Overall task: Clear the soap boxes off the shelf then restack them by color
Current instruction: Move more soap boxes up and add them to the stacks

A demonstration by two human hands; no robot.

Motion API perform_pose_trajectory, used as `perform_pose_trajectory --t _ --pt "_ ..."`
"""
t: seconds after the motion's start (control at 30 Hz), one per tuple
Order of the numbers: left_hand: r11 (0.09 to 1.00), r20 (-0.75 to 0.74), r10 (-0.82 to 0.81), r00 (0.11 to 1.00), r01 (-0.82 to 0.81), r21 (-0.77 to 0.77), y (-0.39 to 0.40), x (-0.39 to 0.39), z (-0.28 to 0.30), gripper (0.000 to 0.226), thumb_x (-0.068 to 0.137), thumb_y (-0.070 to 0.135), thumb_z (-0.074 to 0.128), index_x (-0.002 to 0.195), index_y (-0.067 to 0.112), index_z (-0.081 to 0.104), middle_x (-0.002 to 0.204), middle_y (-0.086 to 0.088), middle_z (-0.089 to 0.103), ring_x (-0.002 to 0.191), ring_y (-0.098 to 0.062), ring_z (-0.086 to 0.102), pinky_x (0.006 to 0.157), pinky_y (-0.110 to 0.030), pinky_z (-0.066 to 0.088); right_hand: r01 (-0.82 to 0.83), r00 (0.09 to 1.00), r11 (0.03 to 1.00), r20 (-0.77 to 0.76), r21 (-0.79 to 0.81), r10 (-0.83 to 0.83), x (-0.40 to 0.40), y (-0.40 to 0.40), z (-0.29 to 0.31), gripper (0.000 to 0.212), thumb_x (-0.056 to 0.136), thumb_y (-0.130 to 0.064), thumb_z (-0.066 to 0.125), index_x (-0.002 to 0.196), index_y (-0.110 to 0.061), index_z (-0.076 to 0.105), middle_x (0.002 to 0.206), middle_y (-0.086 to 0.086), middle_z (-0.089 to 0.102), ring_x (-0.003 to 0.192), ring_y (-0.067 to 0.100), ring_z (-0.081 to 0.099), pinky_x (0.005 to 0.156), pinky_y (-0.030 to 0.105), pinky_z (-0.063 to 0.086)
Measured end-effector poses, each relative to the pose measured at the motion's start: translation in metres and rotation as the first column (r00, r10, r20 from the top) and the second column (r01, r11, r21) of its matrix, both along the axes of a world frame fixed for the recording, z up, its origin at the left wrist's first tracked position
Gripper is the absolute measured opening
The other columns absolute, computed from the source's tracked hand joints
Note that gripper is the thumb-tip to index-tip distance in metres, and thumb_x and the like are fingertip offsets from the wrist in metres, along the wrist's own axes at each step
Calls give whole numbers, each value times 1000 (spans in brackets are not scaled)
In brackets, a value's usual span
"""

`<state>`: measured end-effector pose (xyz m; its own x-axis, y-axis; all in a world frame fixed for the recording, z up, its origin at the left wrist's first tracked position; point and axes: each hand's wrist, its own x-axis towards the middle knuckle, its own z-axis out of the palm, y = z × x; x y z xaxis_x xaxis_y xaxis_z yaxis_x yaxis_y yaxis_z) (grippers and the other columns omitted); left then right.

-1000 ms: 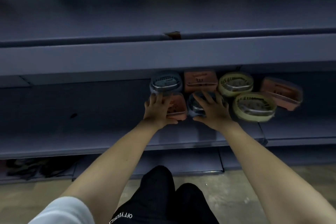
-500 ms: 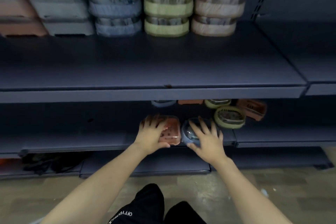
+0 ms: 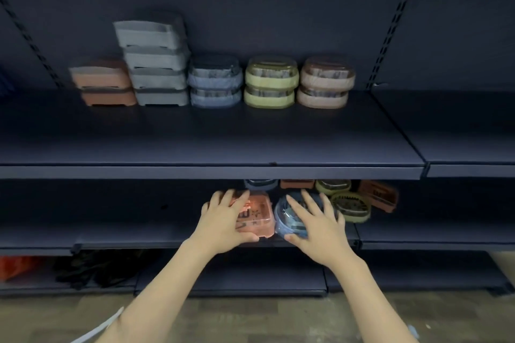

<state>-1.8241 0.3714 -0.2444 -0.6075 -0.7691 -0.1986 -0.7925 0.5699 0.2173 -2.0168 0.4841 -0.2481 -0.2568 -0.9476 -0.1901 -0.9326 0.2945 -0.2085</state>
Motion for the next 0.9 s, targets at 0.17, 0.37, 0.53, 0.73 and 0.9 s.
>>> perform_pose_trajectory --t 0.17,0.37,0.53,0.73,0.9 --pt "999 -17 -38 999 38 -21 6 35 40 102 72 70 58 150 35 2 158 1 4 143 -25 2 114 -45 14 -41 997 999 -68 -1 40 27 5 45 76 87 -62 45 144 -51 -3 156 -15 -15 144 27 -14 111 58 13" --pt "993 -42 -71 997 67 -100 8 64 80 102 73 72 55 149 36 -3 158 2 0 143 -22 -2 115 -43 13 -73 982 997 -175 -32 67 57 7 94 76 87 -63 43 144 -51 -7 156 -14 -17 143 27 -14 111 55 16" --pt "983 -103 -66 993 47 -176 -15 72 106 103 72 73 55 149 37 -2 158 1 1 144 -22 -2 115 -44 13 -77 976 990 -214 -120 50 65 -14 120 77 87 -63 43 144 -50 -8 157 -13 -15 143 28 -12 111 56 18" --pt "968 -92 -55 994 31 -248 -48 63 117 103 71 70 59 149 35 3 158 -3 4 143 -28 3 113 -46 15 -66 981 985 -191 -158 35 62 -52 126 78 87 -59 49 145 -48 -2 158 -11 -10 143 30 -9 109 58 19" --pt "974 -106 -58 993 33 -226 -74 56 116 102 71 66 64 150 32 9 158 3 6 143 -29 8 112 -48 20 -52 988 985 -152 -165 26 55 -80 122 79 85 -58 52 146 -48 3 158 -12 -6 143 31 -7 108 59 20"
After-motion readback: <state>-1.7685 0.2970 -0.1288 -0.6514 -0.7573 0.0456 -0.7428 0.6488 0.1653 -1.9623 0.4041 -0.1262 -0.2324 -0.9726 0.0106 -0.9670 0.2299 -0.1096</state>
